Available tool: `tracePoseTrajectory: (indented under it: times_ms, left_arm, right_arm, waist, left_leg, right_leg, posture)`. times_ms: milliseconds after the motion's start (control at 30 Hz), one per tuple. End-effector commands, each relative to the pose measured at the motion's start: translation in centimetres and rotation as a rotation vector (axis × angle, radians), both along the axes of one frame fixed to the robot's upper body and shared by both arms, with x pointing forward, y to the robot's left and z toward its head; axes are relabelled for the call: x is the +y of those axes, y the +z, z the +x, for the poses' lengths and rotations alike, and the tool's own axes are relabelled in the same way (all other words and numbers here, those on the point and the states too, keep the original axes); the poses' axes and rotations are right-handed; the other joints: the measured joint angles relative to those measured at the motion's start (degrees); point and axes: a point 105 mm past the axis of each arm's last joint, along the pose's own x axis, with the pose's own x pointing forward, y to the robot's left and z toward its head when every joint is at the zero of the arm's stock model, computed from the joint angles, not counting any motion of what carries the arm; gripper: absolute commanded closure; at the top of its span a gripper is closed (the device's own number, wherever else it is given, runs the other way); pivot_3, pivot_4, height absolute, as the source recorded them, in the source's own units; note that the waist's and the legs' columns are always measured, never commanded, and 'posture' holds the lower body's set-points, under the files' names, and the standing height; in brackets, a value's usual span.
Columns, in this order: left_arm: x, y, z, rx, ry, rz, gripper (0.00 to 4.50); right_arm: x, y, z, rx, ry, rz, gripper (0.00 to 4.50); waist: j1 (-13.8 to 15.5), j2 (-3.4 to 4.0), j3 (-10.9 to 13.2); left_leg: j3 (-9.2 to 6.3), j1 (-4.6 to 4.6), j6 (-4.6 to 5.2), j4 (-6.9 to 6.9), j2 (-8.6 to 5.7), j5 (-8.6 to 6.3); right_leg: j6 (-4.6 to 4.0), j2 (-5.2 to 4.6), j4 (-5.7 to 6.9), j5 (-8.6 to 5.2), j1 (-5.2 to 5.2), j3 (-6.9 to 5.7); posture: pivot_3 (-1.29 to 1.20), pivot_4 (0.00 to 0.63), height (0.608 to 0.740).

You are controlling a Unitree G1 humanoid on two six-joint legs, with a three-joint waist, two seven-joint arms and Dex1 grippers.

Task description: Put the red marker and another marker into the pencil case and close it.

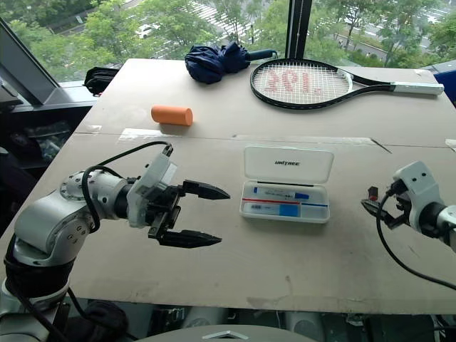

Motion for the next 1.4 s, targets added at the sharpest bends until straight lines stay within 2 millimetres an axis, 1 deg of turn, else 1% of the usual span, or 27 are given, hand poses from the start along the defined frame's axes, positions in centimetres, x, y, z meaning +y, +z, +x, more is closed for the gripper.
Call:
tracePoseTrajectory:
  times_ms: [33, 100, 133, 167, 200, 233, 267, 333, 367, 400, 433, 500, 533, 567, 600, 667, 733, 800, 933, 1067, 1167, 1300, 1400]
  left_arm:
    - [-0.5, 1.4, -1.1, -0.059, 0.005, -0.014, 0.06]
    - [-0.7, 1.7, -1.0, -0.066, 0.021, -0.017, 0.0]
    - [-0.8, 1.7, -1.0, -0.066, 0.026, -0.017, 0.0]
    - [-0.8, 1.7, -1.0, -0.067, 0.03, -0.017, 0.0]
    - [-0.8, 1.8, -1.0, -0.068, 0.036, -0.019, 0.0]
    - [-0.8, 1.8, -1.0, -0.068, 0.04, -0.02, 0.0]
    - [-0.9, 1.8, -0.9, -0.065, 0.047, -0.021, 0.0]
    - [-0.8, 1.6, -0.7, -0.058, 0.059, -0.02, 0.0]
    - [-0.7, 1.6, -0.6, -0.055, 0.063, -0.02, 0.0]
    - [-0.7, 1.6, -0.6, -0.052, 0.067, -0.02, 0.0]
    - [-0.6, 1.6, -0.5, -0.049, 0.074, -0.016, 0.0]
    - [-0.3, 1.5, -0.4, -0.047, 0.088, -0.008, 0.0]
    - [-0.2, 1.5, -0.5, -0.047, 0.092, -0.005, 0.0]
    - [-0.1, 1.4, -0.6, -0.044, 0.098, 0.0, 0.0]
    - [0.0, 1.3, -0.7, -0.041, 0.102, 0.004, 0.0]
    - [0.1, 1.1, -1.6, -0.046, 0.107, 0.024, 0.0]
    - [0.0, 1.0, -2.7, -0.053, 0.106, 0.038, 0.0]
    - [-0.2, 0.9, -3.6, -0.056, 0.104, 0.044, 0.0]
    - [-0.3, 0.7, -4.8, -0.056, 0.122, 0.059, 0.0]
    - [-0.1, 0.3, -5.2, -0.039, 0.164, 0.069, 0.0]
    - [0.2, -0.1, -4.9, -0.034, 0.203, 0.082, 0.0]
    - [2.0, -0.5, -2.7, -0.023, 0.256, 0.086, 0.0]
    - [2.6, -0.7, -2.0, -0.023, 0.261, 0.087, 0.0]
  right_arm:
    - [-1.1, -0.7, 0.8, 0.053, -0.118, 0.016, 0.0]
    - [-1.3, -1.4, 1.0, 0.097, -0.159, 0.031, 0.54]
    - [-1.4, -1.6, 0.9, 0.117, -0.169, 0.033, 0.89]
    - [-1.3, -1.9, 0.8, 0.134, -0.172, 0.036, 1.29]
    - [-1.4, -2.1, 0.7, 0.141, -0.184, 0.038, 1.79]
    - [-1.4, -2.2, 0.7, 0.143, -0.192, 0.04, 2.1]
    - [-1.2, -2.2, 0.7, 0.142, -0.188, 0.05, 2.65]
    - [-0.8, -2.1, 0.6, 0.131, -0.171, 0.061, 3.47]
    - [-0.6, -1.9, 0.6, 0.119, -0.155, 0.065, 3.98]
    - [-0.5, -1.7, 0.6, 0.11, -0.143, 0.07, 4.3]
    - [0.3, -1.2, 0.4, 0.083, -0.078, 0.078, 4.49]
    - [3.0, 0.1, -0.3, 0.046, 0.12, 0.095, 4.49]
    - [3.9, 0.4, -0.8, 0.042, 0.194, 0.097, 4.49]
    - [5.5, 1.0, -1.7, 0.031, 0.319, 0.083, 4.49]
    - [6.6, 1.2, -2.3, 0.026, 0.402, 0.073, 4.49]
    - [9.0, 1.1, -4.0, 0.063, 0.608, 0.001, 4.49]
    - [10.3, 0.5, -4.4, 0.095, 0.735, -0.083, 4.49]
    - [10.8, 0.2, -4.0, 0.093, 0.8, -0.134, 4.49]
    - [11.7, 0.5, -3.0, 0.077, 0.894, -0.157, 4.49]
    - [12.2, 0.7, -2.1, 0.072, 0.964, -0.196, 4.49]
    - [12.5, 0.5, -1.9, 0.09, 1.006, -0.204, 4.49]
    - [12.6, -0.1, -1.8, 0.116, 1.055, -0.231, 4.49]
    - [12.6, -0.5, -1.5, 0.125, 1.068, -0.25, 4.49]
  waist:
    - [0.0, 0.0, 0.0]
    - [-0.3, 0.03, 0.0]
    - [-0.4, 0.04, 0.0]
    - [-0.4, 0.04, 0.0]
    - [-0.4, 0.04, 0.0]
    - [-0.3, 0.04, 0.0]
    - [-0.3, 0.02, 0.0]
    - [-0.2, -0.03, 0.0]
    - [-0.3, -0.03, 0.0]
    - [-0.2, -0.03, 0.0]
    - [-0.2, -0.03, 0.0]
    - [-0.2, -0.01, 0.0]
    - [-0.2, 0.03, 0.0]
    - [-0.3, 0.06, 0.0]
    - [-0.5, 0.15, 0.1]
    - [-1.2, 0.21, 0.1]
    - [-1.7, 0.16, 0.1]
    - [-1.8, 0.11, 0.2]
    - [-1.6, 0.13, 0.2]
    - [-1.2, 0.12, 0.2]
    - [-1.1, 0.13, 0.2]
    - [-1.0, 0.13, 0.2]
    - [-1.1, 0.14, 0.2]
  left_leg:
    - [-0.07, -0.03, 0.0, -0.01, -0.01, 0.0]
    - [-0.01, 0.0, 0.01, -0.03, -0.02, 0.0]
    - [0.04, 0.0, 0.01, -0.03, -0.02, 0.0]
    - [0.08, 0.03, 0.01, -0.04, -0.03, -0.01]
    - [0.07, 0.06, 0.02, -0.04, -0.02, -0.01]
    - [0.07, 0.05, 0.03, -0.04, -0.01, -0.01]
    - [0.06, 0.06, 0.03, -0.03, -0.01, -0.02]
    - [0.05, 0.06, 0.04, -0.01, -0.02, -0.02]
    - [0.07, 0.06, 0.04, 0.02, -0.03, -0.02]
    - [0.09, 0.06, 0.05, 0.03, -0.05, -0.02]
    - [0.09, 0.06, 0.05, 0.05, -0.06, -0.03]
    - [0.06, 0.05, 0.07, 0.06, -0.06, -0.04]
    - [0.05, 0.05, 0.1, 0.04, -0.06, -0.05]
    - [0.07, 0.04, 0.12, 0.01, -0.05, -0.07]
    - [0.08, 0.04, 0.13, -0.01, -0.03, -0.08]
    - [0.11, 0.08, 0.18, -0.02, 0.07, -0.1]
    - [0.12, 0.11, 0.18, -0.03, 0.17, -0.1]
    - [0.11, 0.13, 0.17, -0.02, 0.26, -0.11]
    - [0.16, 0.14, 0.16, -0.01, 0.25, -0.1]
    - [0.15, 0.12, 0.15, 0.0, 0.22, -0.1]
    - [0.15, 0.12, 0.15, 0.0, 0.22, -0.1]
    - [0.16, 0.12, 0.15, 0.0, 0.21, -0.11]
    - [0.2, 0.13, 0.15, -0.01, 0.21, -0.11]
  right_leg:
    - [0.01, 0.02, -0.01, 0.0, 0.0, -0.05]
    - [0.02, 0.03, 0.0, 0.01, 0.0, -0.04]
    - [0.02, 0.04, 0.02, 0.01, -0.02, -0.05]
    - [0.02, 0.04, 0.04, 0.01, -0.02, -0.06]
    - [0.02, 0.07, 0.05, 0.01, -0.01, -0.08]
    - [0.02, 0.09, 0.05, 0.01, -0.01, -0.1]
    - [0.03, 0.1, 0.05, 0.01, 0.01, -0.12]
    - [0.03, 0.1, 0.03, 0.01, 0.04, -0.13]
    - [0.03, 0.1, 0.03, 0.02, 0.05, -0.11]
    - [0.03, 0.1, 0.03, 0.02, 0.05, -0.08]
    - [0.04, 0.1, 0.03, 0.02, 0.05, -0.07]
    - [0.04, 0.1, 0.04, 0.02, 0.05, -0.1]
    - [0.05, 0.1, 0.03, 0.01, 0.05, -0.12]
    - [0.05, 0.11, 0.03, 0.01, 0.02, -0.11]
    - [0.05, 0.11, 0.02, 0.01, 0.0, -0.1]
    - [0.06, 0.17, 0.03, 0.0, -0.01, -0.08]
    - [0.06, 0.22, 0.02, 0.01, 0.0, -0.09]
    - [0.05, 0.29, 0.01, 0.01, 0.0, -0.1]
    - [0.04, 0.28, 0.0, 0.0, 0.0, -0.05]
    - [0.04, 0.25, -0.03, 0.0, 0.0, -0.02]
    - [0.02, 0.24, -0.03, 0.0, 0.0, -0.02]
    - [0.0, 0.24, -0.04, -0.01, -0.01, -0.04]
    - [-0.03, 0.26, -0.05, -0.03, -0.02, -0.03]
  posture:
    - [0.0, 0.15, 0.73]
    - [0.0, 0.15, 0.73]
    - [0.0, 0.15, 0.73]
    - [0.0, 0.15, 0.73]
    - [0.0, 0.15, 0.73]
    - [0.0, 0.15, 0.73]
    - [0.0, 0.15, 0.73]
    - [0.0, 0.15, 0.73]
    - [0.0, 0.15, 0.73]
    - [0.0, 0.15, 0.73]
    - [0.0, 0.15, 0.73]
    - [0.0, 0.15, 0.73]
    - [0.0, 0.15, 0.73]
    - [0.0, 0.15, 0.73]
    - [0.0, 0.15, 0.73]
    - [0.0, 0.15, 0.73]
    - [0.0, 0.15, 0.73]
    - [0.0, 0.15, 0.73]
    - [0.0, 0.15, 0.73]
    - [0.0, 0.15, 0.73]
    - [0.0, 0.15, 0.73]
    - [0.0, 0.15, 0.73]
    - [0.0, 0.15, 0.73]
